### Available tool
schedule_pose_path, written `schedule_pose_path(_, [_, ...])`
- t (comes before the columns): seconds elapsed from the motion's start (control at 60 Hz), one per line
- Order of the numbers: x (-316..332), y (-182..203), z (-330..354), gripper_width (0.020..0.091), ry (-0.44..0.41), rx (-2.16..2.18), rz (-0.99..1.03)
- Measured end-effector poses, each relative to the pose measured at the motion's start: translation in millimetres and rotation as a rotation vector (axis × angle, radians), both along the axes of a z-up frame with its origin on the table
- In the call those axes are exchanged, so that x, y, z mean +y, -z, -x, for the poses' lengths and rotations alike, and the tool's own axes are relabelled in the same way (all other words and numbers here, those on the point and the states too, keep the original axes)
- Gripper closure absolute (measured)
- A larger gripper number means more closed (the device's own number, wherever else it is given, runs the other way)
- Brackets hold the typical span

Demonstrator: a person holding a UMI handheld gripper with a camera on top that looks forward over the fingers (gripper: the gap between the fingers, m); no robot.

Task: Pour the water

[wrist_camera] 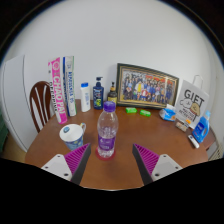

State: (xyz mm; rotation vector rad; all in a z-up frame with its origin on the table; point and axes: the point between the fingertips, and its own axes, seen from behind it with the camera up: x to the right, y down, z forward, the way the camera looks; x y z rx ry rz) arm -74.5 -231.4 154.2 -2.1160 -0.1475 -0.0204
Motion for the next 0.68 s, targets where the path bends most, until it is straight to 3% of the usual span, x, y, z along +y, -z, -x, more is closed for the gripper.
schedule_pose_path(0.35, [-123,-74,8,0.025,0.077,-0.006,0.01])
schedule_pose_path(0.683, [-159,-77,-14,0.0251,0.104,-0.036,0.026])
